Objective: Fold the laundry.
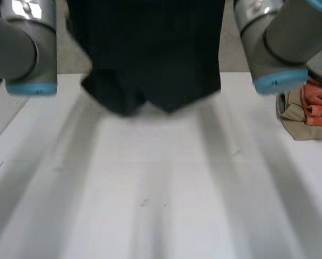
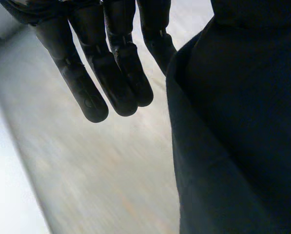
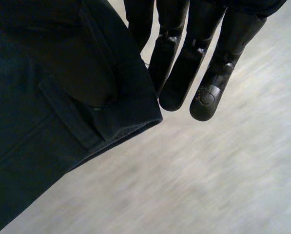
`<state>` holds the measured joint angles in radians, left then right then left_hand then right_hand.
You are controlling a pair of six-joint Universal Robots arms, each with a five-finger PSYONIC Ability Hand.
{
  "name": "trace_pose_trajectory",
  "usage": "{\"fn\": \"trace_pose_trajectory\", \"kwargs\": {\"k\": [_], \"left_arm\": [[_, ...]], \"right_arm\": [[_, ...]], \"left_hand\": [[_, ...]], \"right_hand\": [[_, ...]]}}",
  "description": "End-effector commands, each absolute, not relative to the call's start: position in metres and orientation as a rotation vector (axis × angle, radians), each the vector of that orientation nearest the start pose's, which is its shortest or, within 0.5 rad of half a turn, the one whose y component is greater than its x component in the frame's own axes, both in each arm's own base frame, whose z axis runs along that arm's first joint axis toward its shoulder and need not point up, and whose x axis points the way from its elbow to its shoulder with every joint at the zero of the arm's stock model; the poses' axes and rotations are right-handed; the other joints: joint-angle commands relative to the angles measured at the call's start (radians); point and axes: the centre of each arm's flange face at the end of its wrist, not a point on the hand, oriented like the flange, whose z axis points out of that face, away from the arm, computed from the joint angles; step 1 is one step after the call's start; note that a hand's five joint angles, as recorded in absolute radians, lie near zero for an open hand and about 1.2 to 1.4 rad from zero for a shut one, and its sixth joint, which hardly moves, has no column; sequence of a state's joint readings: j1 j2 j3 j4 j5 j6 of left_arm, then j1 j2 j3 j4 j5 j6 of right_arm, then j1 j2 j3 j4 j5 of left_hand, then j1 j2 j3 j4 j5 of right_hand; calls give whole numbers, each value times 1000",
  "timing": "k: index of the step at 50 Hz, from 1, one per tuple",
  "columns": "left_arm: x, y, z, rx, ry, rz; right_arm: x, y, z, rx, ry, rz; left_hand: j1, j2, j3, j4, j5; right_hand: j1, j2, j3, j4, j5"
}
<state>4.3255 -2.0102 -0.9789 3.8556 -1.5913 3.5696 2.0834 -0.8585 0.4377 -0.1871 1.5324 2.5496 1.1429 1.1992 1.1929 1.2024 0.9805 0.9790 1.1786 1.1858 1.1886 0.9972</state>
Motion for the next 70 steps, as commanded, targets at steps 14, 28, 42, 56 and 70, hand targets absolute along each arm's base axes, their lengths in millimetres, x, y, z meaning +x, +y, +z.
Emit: {"fn": "trace_pose_trajectory", "kwargs": {"k": [14,28,42,56,70], "left_arm": [[-293,-306,287,727,1625,-2599],[-278,-219,168,1002,2198,-1898],[-244,-113,206,1325,2358,-1534],[-271,-107,207,1516,2287,-1532],[-362,-293,186,1221,1632,-2087]], "right_arm": [[351,-355,299,-1111,1673,-2469],[317,-289,154,-1491,2174,-1661],[239,-195,187,-1912,2295,-1184],[226,-188,201,-1875,2205,-1166],[255,-314,186,-1505,2397,-1711]], "left_hand": [[253,197,203,194,241],[253,197,203,194,241],[253,197,203,194,241],[253,197,203,194,241],[253,197,203,194,241]], "right_hand": [[417,218,210,208,225],[417,218,210,208,225],[417,218,210,208,225],[417,218,210,208,225],[417,218,210,208,225]]}}
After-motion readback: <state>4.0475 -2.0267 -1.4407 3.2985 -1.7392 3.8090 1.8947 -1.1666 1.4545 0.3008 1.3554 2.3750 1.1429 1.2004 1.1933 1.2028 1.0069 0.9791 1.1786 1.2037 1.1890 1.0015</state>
